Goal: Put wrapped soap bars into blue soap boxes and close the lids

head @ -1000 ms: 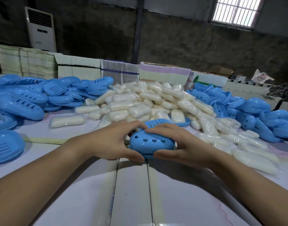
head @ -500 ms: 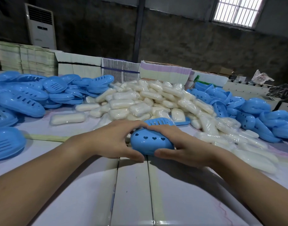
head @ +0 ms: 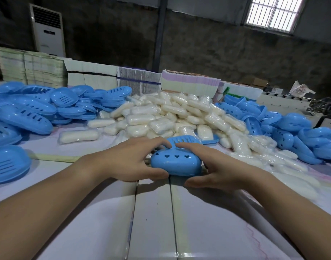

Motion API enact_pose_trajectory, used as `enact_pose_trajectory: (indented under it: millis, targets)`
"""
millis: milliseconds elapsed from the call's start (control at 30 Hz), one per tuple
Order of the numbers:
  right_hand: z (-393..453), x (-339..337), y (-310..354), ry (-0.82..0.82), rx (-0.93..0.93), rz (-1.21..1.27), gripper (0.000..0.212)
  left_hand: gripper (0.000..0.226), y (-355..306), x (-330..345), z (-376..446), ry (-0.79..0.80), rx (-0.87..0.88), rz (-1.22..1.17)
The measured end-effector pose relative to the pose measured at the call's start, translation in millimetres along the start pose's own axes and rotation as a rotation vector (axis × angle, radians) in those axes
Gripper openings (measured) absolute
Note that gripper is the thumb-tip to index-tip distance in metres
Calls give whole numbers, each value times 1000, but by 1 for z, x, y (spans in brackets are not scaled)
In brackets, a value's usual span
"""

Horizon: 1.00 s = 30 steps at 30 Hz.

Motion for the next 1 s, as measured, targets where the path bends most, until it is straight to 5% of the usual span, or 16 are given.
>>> enact_pose_trajectory:
  millis: [233,500,1000]
  targets:
    - [0,-13,12,-155,-106,81,80,65,-8,6,1,40,23,-85]
    - [1,-11,14,-104,-110,162,70,67,-18,7,-1,16,62,-16]
    - [2,-7,20,-94,-145,115,88,73,-21,8,-1,3,40,112]
Point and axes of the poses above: each hand's wrist, its own z-axis towards the middle knuckle, its own x-axis out of the palm, y = z × x, the point moved 9 cm from there along z, towards the middle knuckle, and after that the axes turned 8 degrees about -x, right-handed, at the moved point
